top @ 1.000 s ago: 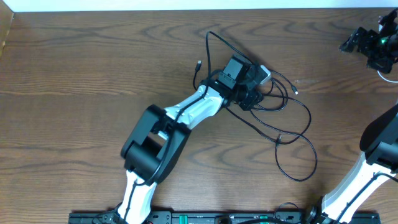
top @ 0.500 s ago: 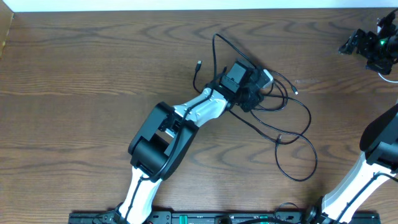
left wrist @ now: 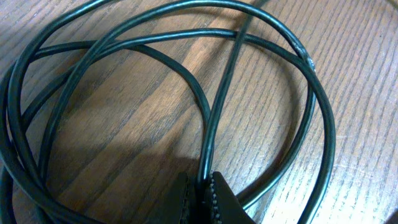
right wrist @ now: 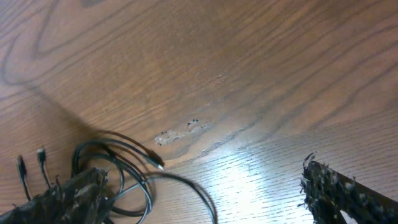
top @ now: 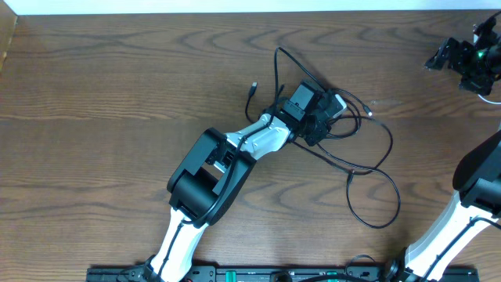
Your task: Untangle cables
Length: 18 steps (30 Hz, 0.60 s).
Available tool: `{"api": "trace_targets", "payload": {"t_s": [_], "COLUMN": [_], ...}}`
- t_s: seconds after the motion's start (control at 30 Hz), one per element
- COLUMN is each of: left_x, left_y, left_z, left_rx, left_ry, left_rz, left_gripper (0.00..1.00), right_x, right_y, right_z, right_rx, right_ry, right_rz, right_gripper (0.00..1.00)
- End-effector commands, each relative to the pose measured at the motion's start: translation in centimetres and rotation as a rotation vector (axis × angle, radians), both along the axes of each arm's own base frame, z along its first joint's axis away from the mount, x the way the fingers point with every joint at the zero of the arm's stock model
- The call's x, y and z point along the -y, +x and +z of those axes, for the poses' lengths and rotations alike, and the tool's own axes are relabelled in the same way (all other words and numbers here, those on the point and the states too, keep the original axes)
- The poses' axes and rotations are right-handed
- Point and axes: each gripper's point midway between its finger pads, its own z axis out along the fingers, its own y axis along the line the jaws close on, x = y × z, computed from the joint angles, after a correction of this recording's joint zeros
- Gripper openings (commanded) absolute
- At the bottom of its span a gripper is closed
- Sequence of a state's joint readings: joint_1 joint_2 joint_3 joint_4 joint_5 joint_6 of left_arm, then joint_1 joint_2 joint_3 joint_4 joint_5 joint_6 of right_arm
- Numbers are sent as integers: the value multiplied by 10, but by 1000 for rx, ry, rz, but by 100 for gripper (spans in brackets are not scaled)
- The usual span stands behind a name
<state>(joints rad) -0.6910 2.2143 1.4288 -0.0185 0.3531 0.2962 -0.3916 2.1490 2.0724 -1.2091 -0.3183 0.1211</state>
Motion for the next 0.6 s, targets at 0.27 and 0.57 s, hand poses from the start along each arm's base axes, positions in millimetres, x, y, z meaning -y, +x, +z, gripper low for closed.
{"api": "trace_targets", "payload": {"t_s": [0.27,0.57], "left_x": [-30,-65], "left_y": [-23,-49], "left_z": [161,275], "left_rx": [22,116], "left_ry": [-117,-280], "left_rz": [127,180], "left_gripper": [7,8], "right_x": [-37,-129], "right_y": [6,18], "right_z": [4,47], "right_rx": [28,281], "right_ry": [13,289], "right_rz": [143,498], "right_gripper": [99,96]}}
